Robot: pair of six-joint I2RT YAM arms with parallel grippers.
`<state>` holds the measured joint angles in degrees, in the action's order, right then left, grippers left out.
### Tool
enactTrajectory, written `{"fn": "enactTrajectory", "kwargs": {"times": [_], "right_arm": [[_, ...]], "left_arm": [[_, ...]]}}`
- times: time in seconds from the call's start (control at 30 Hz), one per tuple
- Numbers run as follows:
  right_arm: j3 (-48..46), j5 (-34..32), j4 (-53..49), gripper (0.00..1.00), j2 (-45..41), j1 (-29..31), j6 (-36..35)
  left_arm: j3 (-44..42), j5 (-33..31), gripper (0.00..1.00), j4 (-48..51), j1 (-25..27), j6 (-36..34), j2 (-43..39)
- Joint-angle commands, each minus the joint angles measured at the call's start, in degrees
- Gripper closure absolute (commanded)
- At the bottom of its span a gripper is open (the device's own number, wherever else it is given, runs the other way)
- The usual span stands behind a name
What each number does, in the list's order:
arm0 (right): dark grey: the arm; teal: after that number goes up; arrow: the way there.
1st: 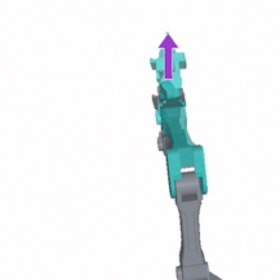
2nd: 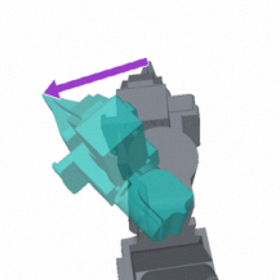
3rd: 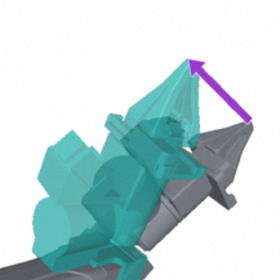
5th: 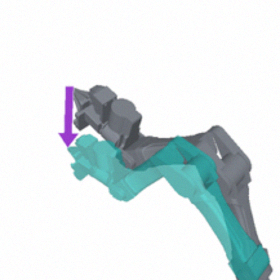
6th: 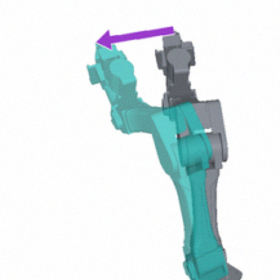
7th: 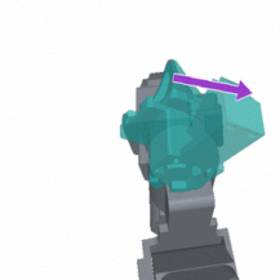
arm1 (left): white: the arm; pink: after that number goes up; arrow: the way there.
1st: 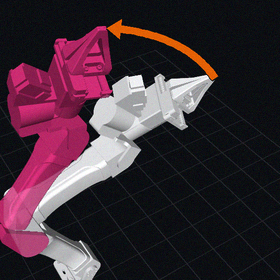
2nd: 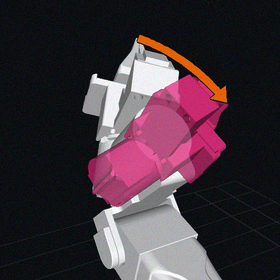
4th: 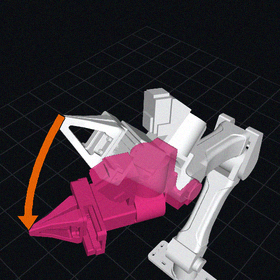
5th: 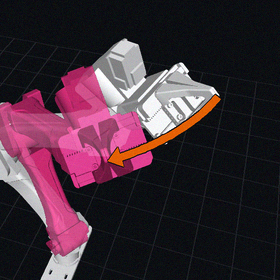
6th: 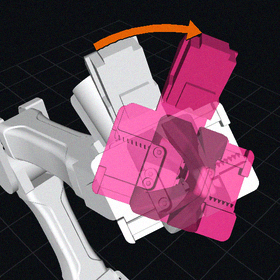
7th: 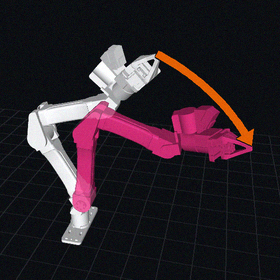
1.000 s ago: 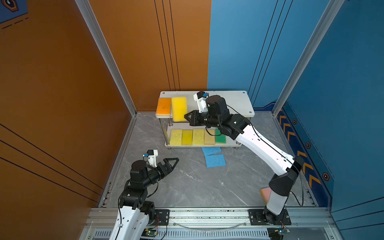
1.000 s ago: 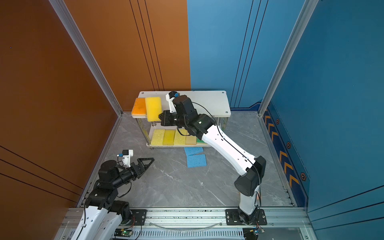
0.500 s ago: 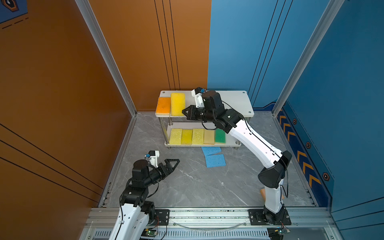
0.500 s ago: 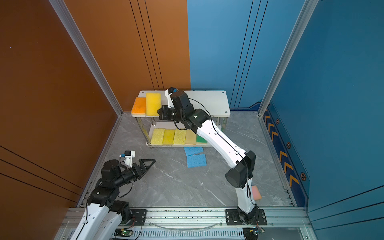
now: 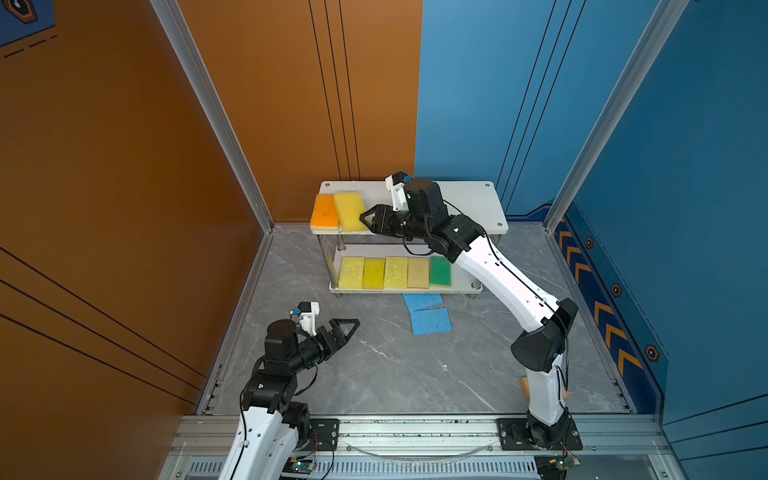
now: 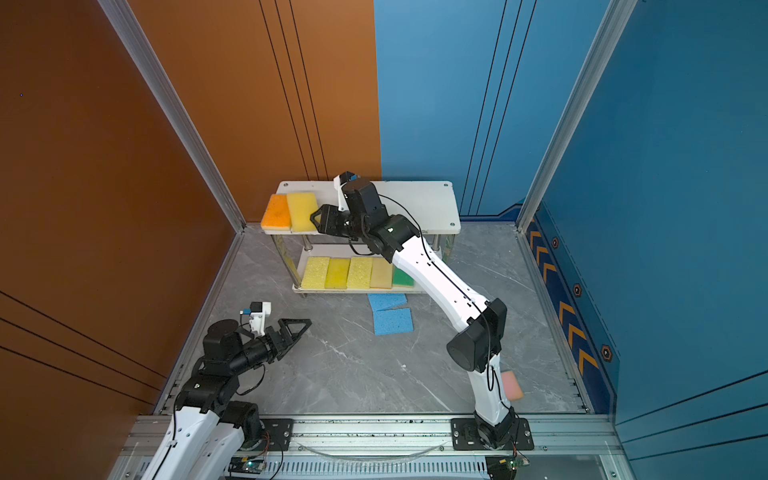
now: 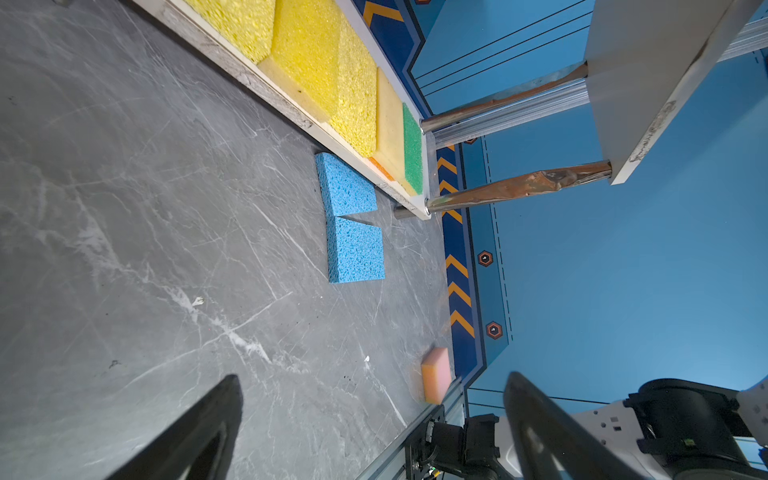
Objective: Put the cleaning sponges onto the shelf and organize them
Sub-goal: 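Carry the yellow sponge onto the top shelf while the left arm draws back, then push the yellow sponge against the orange sponge while the left arm rises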
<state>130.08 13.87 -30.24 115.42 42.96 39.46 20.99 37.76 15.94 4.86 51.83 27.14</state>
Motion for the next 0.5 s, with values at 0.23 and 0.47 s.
{"fn": "enactTrajectory", "kwargs": {"times": [0.23, 0.47], "right_arm": [[0.1, 0.2, 0.4, 0.52, -1.4, 1.3, 0.5], [-2.6, 0.0, 1.8, 0.5, -3.9, 3.3, 0.5]], "left_arm": [[4.1, -1.5, 0.02, -3.7, -1.4, 0.1, 0.9], [11.0, -3.3, 0.02, -3.8, -2.0, -2.2, 4.7]]}}
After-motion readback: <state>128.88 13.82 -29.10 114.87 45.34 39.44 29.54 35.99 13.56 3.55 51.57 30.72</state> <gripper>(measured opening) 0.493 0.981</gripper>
